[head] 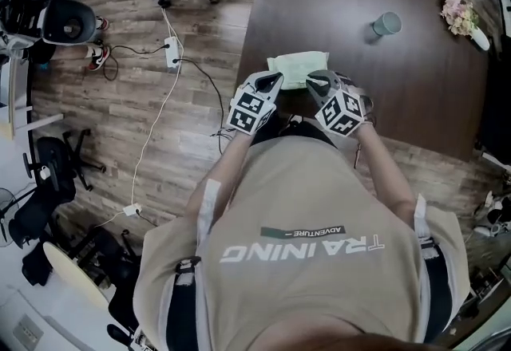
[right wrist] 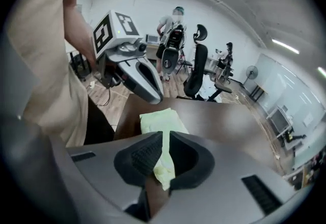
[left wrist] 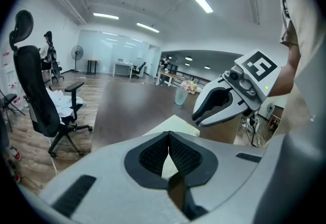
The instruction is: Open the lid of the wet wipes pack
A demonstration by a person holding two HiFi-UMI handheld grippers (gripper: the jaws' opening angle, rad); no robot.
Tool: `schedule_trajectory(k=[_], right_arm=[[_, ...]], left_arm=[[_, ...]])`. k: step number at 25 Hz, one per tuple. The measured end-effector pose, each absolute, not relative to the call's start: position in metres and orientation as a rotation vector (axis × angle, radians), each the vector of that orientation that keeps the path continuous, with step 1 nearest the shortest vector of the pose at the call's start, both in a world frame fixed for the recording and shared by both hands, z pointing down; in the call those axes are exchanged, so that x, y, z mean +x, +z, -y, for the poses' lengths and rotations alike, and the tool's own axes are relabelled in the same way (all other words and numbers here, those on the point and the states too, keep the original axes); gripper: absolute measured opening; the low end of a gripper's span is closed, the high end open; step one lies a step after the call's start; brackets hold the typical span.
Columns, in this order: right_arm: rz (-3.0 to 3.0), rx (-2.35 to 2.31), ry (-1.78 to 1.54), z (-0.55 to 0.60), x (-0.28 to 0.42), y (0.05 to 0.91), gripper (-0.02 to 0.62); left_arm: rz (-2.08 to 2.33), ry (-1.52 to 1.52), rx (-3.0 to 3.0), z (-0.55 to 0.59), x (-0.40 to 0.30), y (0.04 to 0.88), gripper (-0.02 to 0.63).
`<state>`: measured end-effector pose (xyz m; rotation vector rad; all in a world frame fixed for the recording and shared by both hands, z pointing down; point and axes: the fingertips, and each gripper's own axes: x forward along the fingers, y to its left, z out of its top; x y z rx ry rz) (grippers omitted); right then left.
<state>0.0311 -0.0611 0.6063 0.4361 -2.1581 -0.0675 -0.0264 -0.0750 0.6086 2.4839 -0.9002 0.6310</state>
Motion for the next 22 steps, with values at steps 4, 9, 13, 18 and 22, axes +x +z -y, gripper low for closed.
schedule_trajectory(k=[4, 9, 13, 18, 22], right_arm=[[2.069, 0.319, -0.121, 0.062, 0.019, 0.624, 0.018], [2.003, 0.263, -0.126, 0.062, 0.014, 0.638, 0.018], [1.931, 0.199, -0.152, 0.062, 0.015, 0.645, 0.018], [1.873, 0.133, -0.165, 0.059, 0.015, 0.658, 0.021], [1.821, 0.12, -0.212, 0.059, 0.017, 0.661, 0.052]], left_arm=[[0.834, 0.685, 2.552, 0.085, -0.032, 0.628, 0.009], [0.717, 0.696, 2.551, 0.087, -0.033, 0.642, 0.009], [0.644, 0.76, 2.547, 0.085, -0.027, 0.65, 0.009], [0.597, 0.83, 2.485, 0.082, -0.027, 0.673, 0.009], [0.538, 0.85, 2.472, 0.081, -0.026, 0.672, 0.009]])
